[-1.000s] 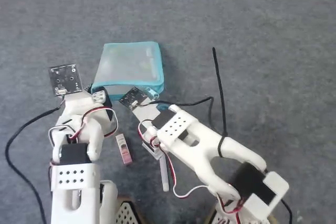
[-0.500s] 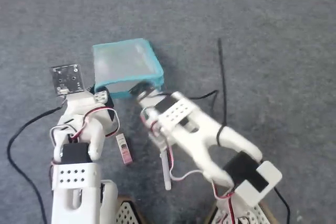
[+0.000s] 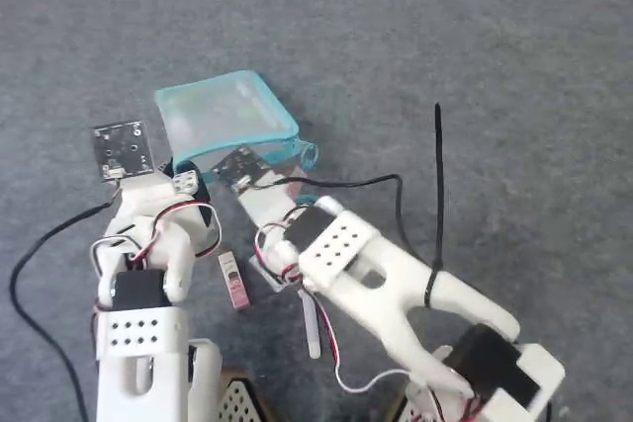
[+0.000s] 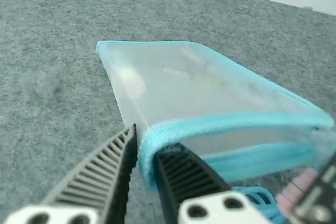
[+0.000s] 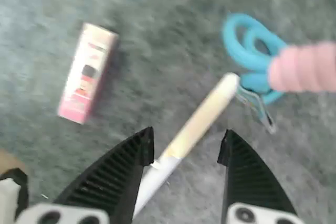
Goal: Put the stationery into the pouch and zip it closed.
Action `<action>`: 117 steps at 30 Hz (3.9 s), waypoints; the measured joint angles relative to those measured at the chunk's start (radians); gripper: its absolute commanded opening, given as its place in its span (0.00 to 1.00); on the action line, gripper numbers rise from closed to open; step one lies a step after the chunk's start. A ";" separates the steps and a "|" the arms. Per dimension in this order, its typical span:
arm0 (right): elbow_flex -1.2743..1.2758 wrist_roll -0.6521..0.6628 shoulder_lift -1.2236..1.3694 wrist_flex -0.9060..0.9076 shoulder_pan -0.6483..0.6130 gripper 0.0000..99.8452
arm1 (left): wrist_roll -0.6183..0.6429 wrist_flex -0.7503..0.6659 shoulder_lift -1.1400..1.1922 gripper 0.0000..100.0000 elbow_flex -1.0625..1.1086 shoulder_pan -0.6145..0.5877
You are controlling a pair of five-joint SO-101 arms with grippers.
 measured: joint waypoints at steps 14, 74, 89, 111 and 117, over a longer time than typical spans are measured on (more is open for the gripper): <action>0.000 -0.008 0.183 -0.015 0.002 0.12 | 0.000 0.000 0.000 0.01 -0.002 -0.031; -0.232 -0.077 0.371 0.292 0.351 0.01 | 0.000 0.000 0.000 0.01 0.000 -0.035; -0.224 0.123 0.219 0.133 0.629 0.01 | 0.000 0.000 0.000 0.01 0.000 -0.035; 0.117 0.167 -0.172 0.184 0.572 0.23 | 0.000 0.000 0.000 0.01 0.000 -0.035; 0.238 0.141 -0.132 0.058 0.526 0.23 | 0.000 0.000 0.000 0.01 0.000 -0.043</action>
